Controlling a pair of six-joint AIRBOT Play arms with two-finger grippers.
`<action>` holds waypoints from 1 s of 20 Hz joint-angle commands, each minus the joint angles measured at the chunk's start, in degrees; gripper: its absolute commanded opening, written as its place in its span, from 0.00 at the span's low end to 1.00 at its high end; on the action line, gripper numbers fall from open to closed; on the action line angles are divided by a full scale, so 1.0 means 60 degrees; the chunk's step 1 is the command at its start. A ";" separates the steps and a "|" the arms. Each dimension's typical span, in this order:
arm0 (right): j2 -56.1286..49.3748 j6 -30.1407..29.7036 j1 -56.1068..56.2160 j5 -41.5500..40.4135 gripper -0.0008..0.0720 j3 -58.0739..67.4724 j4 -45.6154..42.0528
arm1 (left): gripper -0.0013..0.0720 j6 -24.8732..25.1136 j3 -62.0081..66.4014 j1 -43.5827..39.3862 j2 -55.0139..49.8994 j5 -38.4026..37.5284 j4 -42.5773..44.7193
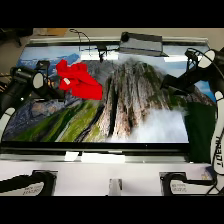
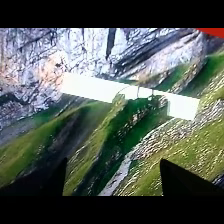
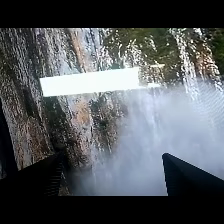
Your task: Fold the shirts.
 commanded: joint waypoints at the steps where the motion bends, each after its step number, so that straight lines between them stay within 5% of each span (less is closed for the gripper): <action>1: 0.0004 0.0004 0.0004 0.0004 0.95 0.0011 0.0000 | 0.94 -0.0718 -0.0004 0.0000 -0.0109 0.1264 -0.0393; 7: 0.0000 -0.0011 0.0004 -0.0452 0.95 0.0007 -0.0011 | 0.93 -0.0729 -0.0004 0.0011 -0.0441 0.4309 -0.0437; 8: 0.0004 -0.0036 0.0004 -0.0586 0.95 0.0011 -0.0004 | 0.84 -0.0892 0.0000 0.0029 -0.0623 0.4768 -0.0437; 10: 0.0000 -0.0036 0.0004 -0.0805 0.95 0.0011 -0.0004 | 0.84 -0.0954 0.0229 0.0219 -0.1228 0.5391 -0.0889; 15: 0.0000 -0.0036 0.0004 -0.0896 0.95 0.0007 0.0004 | 0.84 0.0725 0.3464 0.1140 -0.4197 0.4087 -0.3118; 20: -0.0004 -0.0033 0.0004 -0.0896 0.95 0.0000 0.0029 | 0.84 0.0295 0.5716 0.1486 -0.6400 0.3366 -0.3268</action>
